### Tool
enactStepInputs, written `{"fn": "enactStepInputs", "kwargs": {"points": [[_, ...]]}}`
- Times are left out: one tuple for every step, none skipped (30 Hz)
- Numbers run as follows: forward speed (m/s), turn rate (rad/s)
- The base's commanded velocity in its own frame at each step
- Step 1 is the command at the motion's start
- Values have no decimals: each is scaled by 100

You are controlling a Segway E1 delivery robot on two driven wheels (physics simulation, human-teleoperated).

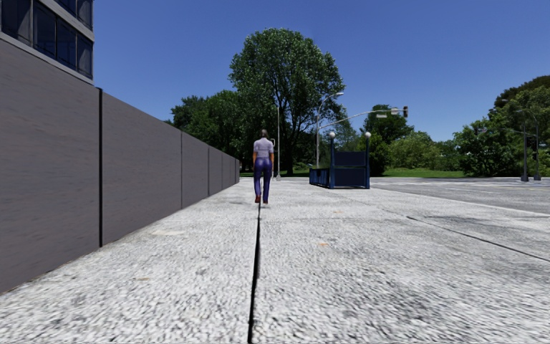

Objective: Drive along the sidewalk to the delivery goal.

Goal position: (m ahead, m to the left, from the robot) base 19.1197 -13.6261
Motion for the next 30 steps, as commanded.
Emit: {"fn": "enactStepInputs", "kwargs": {"points": [[200,0],[200,0],[200,0],[200,0],[200,0],[200,0],[200,0],[200,0],[200,0],[200,0],[200,0],[200,0],[200,0],[200,0],[200,0],[200,0],[200,0],[200,0],[200,0],[200,0],[200,0],[200,0],[200,0],[200,0],[200,0],[200,0],[200,0],[200,0],[200,0],[200,0]]}}
